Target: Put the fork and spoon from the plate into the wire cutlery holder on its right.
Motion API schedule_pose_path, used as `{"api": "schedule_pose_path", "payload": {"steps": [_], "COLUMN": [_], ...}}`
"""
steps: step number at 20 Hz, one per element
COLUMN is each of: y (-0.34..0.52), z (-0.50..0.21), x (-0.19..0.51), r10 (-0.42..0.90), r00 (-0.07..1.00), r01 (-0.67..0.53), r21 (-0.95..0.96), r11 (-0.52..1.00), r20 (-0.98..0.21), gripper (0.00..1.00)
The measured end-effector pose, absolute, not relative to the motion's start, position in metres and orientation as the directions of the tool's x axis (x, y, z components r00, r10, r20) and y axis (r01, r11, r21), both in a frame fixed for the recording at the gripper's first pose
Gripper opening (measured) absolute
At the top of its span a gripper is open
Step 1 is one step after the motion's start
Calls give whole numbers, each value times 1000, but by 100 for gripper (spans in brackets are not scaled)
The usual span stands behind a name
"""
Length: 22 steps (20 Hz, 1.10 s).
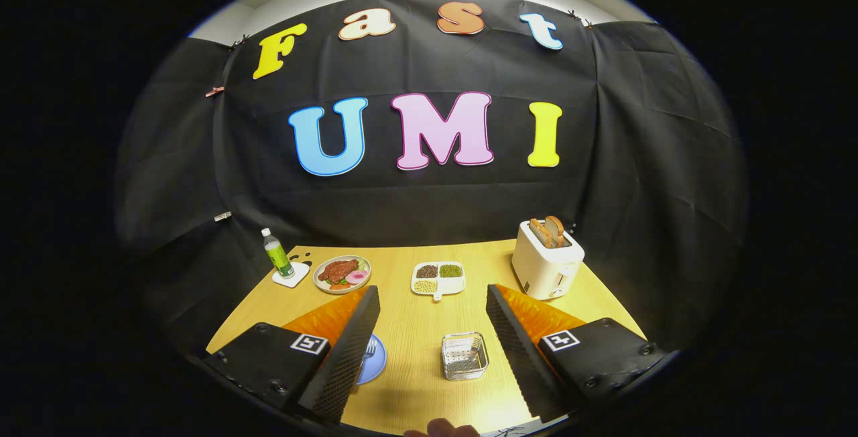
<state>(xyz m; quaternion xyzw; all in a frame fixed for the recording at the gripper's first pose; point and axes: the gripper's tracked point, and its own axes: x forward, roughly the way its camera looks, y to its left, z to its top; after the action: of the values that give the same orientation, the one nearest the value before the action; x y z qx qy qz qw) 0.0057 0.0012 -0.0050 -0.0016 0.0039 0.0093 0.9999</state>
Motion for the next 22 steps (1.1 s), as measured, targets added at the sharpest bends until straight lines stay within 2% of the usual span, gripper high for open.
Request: {"api": "schedule_pose_path", "payload": {"steps": [8,16,22], "y": [12,63,113], "z": [-32,-103,-172], "x": [20,49,65], "r10": [57,137,207], "r00": [995,941,837], "r01": [-60,-160,-266], "r21": [-36,-50,-45], "r11": [998,986,963], "r20": [-86,-310,-507], "gripper": [99,100,100]}}
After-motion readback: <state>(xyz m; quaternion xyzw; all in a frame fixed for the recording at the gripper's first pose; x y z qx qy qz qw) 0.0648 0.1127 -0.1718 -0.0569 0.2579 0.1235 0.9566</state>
